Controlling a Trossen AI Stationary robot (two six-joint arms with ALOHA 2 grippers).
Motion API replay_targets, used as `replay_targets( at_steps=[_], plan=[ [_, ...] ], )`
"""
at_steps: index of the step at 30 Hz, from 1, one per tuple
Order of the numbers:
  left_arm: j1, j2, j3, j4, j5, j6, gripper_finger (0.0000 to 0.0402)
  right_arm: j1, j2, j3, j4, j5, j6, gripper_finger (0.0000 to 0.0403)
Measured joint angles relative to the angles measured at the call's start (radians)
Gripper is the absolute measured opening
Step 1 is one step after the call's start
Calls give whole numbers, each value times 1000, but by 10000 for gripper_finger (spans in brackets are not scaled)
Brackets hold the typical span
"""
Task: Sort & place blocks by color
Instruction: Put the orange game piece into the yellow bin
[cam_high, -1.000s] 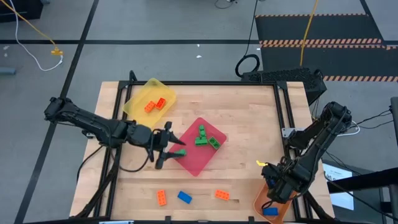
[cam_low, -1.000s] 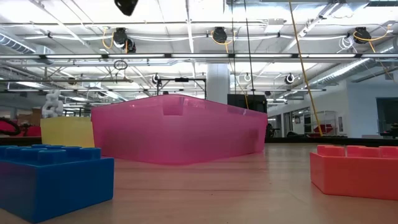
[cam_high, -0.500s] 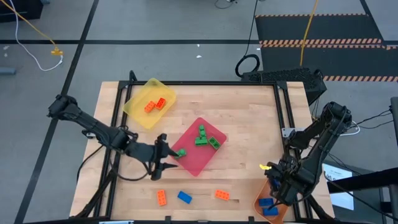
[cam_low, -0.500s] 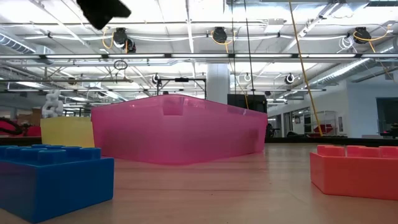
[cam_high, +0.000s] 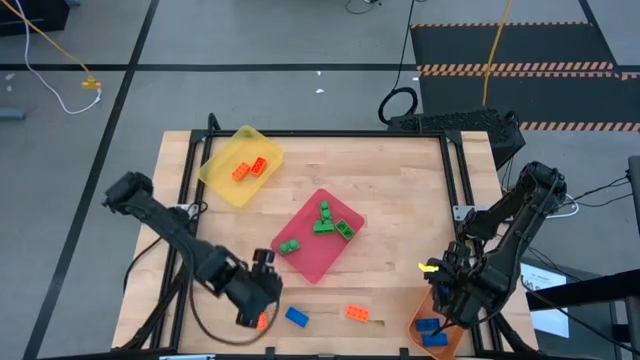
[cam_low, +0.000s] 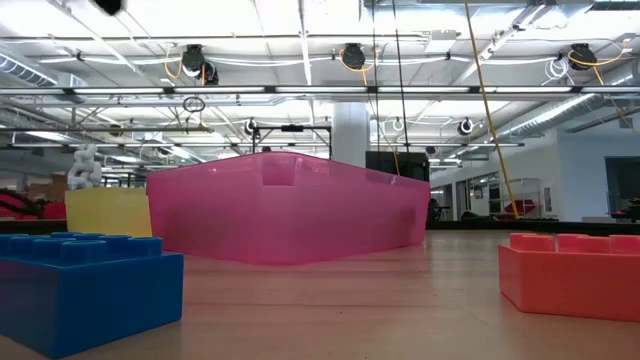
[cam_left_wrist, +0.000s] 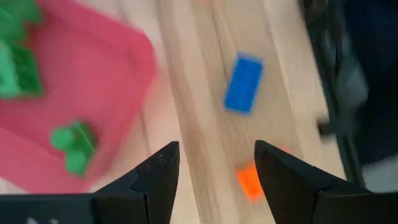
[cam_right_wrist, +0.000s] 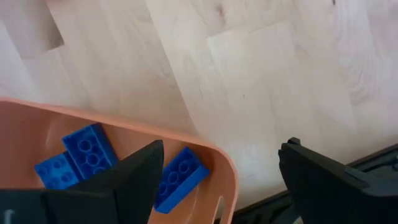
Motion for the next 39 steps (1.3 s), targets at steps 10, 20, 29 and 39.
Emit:
replay_targets(
  at_steps=[10, 20, 29, 39],
  plan=[
    [-107, 181, 77, -154, 84, 236, 207, 0, 0, 0, 81, 27, -3, 299],
    [-109, 228, 77, -149, 113, 262, 272, 0, 0, 0, 144, 52, -3, 299],
    [-118, 315, 76, -142, 121, 293, 325, 0, 0, 0, 167, 72, -8, 299],
    [-133, 386, 76, -131, 103, 389, 289, 0, 0, 0, 174, 76, -8, 299]
  ],
)
